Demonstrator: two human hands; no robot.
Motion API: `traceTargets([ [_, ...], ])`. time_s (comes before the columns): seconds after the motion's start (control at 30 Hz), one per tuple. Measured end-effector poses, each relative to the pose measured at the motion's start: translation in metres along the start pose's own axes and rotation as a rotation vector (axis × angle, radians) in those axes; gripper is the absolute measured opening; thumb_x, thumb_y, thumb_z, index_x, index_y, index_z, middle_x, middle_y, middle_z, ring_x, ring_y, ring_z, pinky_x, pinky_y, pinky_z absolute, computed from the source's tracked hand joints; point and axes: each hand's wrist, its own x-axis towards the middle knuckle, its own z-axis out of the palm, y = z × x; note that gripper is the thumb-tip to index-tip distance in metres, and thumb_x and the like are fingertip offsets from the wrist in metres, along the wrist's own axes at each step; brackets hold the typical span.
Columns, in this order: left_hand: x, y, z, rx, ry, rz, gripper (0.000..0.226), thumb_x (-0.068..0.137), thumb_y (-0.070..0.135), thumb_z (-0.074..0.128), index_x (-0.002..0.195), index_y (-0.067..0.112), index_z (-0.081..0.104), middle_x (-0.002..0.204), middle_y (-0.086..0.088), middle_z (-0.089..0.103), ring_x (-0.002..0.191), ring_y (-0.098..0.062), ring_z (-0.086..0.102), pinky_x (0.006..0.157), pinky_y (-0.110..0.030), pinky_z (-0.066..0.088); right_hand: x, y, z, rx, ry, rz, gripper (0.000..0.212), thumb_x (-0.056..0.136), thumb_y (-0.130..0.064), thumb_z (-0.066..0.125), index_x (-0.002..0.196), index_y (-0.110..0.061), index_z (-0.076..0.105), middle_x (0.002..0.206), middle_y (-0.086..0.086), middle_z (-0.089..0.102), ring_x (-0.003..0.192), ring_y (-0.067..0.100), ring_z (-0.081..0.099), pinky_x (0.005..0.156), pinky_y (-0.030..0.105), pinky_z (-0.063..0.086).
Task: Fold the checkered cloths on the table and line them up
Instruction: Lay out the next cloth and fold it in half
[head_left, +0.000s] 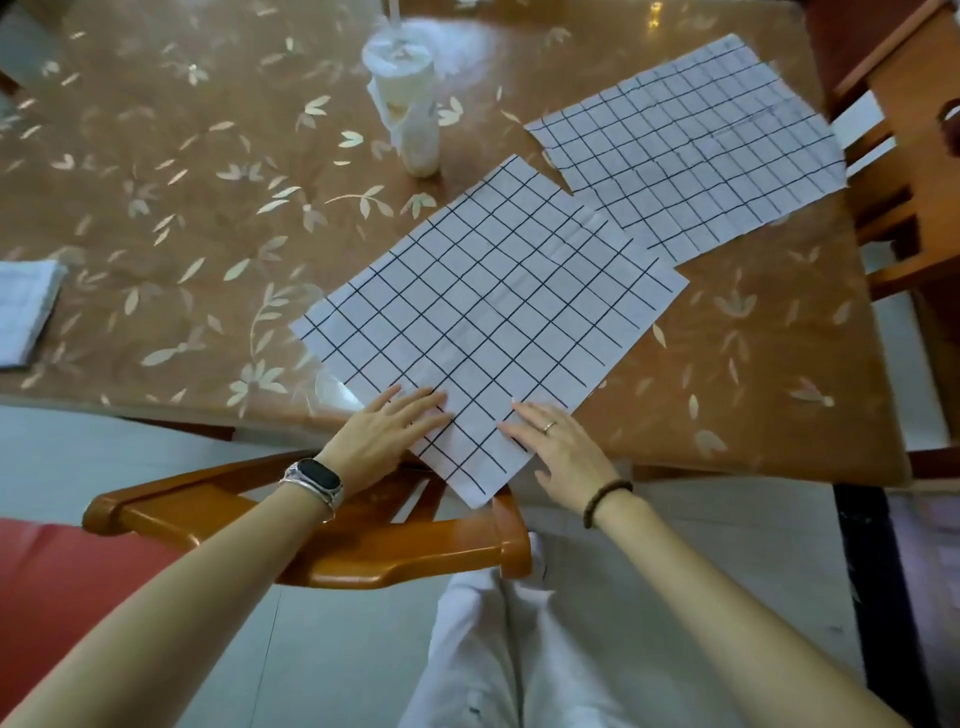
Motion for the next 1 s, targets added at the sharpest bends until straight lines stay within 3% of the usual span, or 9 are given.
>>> traceTargets([
  [0.13,0.005,-0.005,0.004,-0.053,0.046,0.049,0.083,0.070,0.008,0.080,0.144,0.020,0.045,0.152,-0.009,0.044,0.139,-0.026,0.044,0.115,-0.047,0.035,0.000,0.003,0.016,-0.025,0.122,-0.041,0.073,0.062,0.007,0.079,0.127,-0.021,0.060,0.143,0.009,0.048,0.134,0.028,0.043,0.114,0.042,0.023],
  [0.33,0.003,-0.013,-0.003,-0.127,0.101,0.111,0.060,0.077,0.016,0.077,0.134,0.016,0.057,0.144,-0.010,0.053,0.132,-0.026,0.052,0.114,-0.044,0.036,0.002,0.000,0.020,0.029,0.217,-0.074,0.058,0.065,0.003,0.079,0.117,-0.021,0.067,0.135,0.009,0.057,0.126,0.029,0.052,0.109,0.048,0.037],
  [0.47,0.004,-0.018,-0.010,-0.164,0.176,0.113,0.041,0.079,0.012,0.078,0.118,0.015,0.066,0.128,-0.007,0.065,0.121,-0.024,0.061,0.111,-0.041,0.039,0.004,-0.004,0.015,0.103,0.245,-0.020,0.050,0.070,0.001,0.072,0.115,-0.021,0.068,0.133,0.007,0.059,0.125,0.026,0.053,0.110,0.047,0.035],
  [0.53,0.007,-0.018,-0.020,-0.194,0.237,0.107,0.023,0.088,0.017,0.065,0.110,0.013,0.069,0.118,-0.007,0.070,0.113,-0.024,0.065,0.108,-0.041,0.041,0.005,-0.011,0.006,0.166,0.297,0.027,0.041,0.077,-0.005,0.060,0.114,-0.020,0.069,0.128,0.004,0.063,0.121,0.024,0.056,0.108,0.046,0.039],
  [0.67,0.019,-0.015,-0.049,-0.272,0.296,0.093,0.033,0.097,0.029,0.042,0.102,0.014,0.071,0.104,-0.003,0.074,0.101,-0.020,0.070,0.104,-0.037,0.044,0.005,-0.021,-0.013,0.329,0.389,0.155,0.040,0.077,0.001,0.053,0.103,-0.021,0.074,0.107,-0.001,0.072,0.103,0.022,0.066,0.090,0.040,0.054],
  [0.73,0.027,-0.015,-0.058,-0.290,0.297,0.117,0.035,0.096,0.032,0.042,0.100,0.014,0.071,0.099,-0.001,0.074,0.094,-0.019,0.071,0.100,-0.038,0.048,0.003,-0.021,-0.024,0.432,0.430,0.263,0.018,0.091,-0.022,0.056,0.099,-0.023,0.073,0.092,-0.004,0.073,0.086,0.016,0.067,0.075,0.037,0.057],
  [0.83,0.039,-0.021,-0.067,-0.334,0.288,0.090,0.030,0.093,0.034,0.050,0.099,0.012,0.070,0.092,-0.001,0.074,0.083,-0.021,0.071,0.088,-0.040,0.057,-0.002,-0.016,-0.037,0.475,0.510,0.393,0.029,0.092,-0.045,0.054,0.085,-0.019,0.066,0.063,-0.002,0.063,0.057,0.015,0.058,0.053,0.036,0.052],
  [0.93,0.046,-0.030,-0.073,-0.381,0.272,0.000,0.027,0.088,0.041,0.055,0.095,0.018,0.067,0.081,0.004,0.071,0.073,-0.020,0.067,0.070,-0.030,0.054,-0.014,-0.009,-0.049,0.506,0.603,0.442,0.021,0.091,-0.026,0.064,0.071,-0.024,0.057,0.050,-0.011,0.043,0.046,0.006,0.043,0.047,0.023,0.039],
  [1.0,0.048,-0.037,-0.074,-0.392,0.239,-0.069,0.035,0.084,0.051,0.053,0.094,0.021,0.069,0.079,0.006,0.070,0.073,-0.020,0.066,0.066,-0.026,0.050,-0.020,-0.001,-0.058,0.520,0.623,0.502,0.035,0.089,-0.019,0.066,0.065,-0.031,0.044,0.049,-0.012,0.034,0.047,0.007,0.036,0.046,0.018,0.028],
])
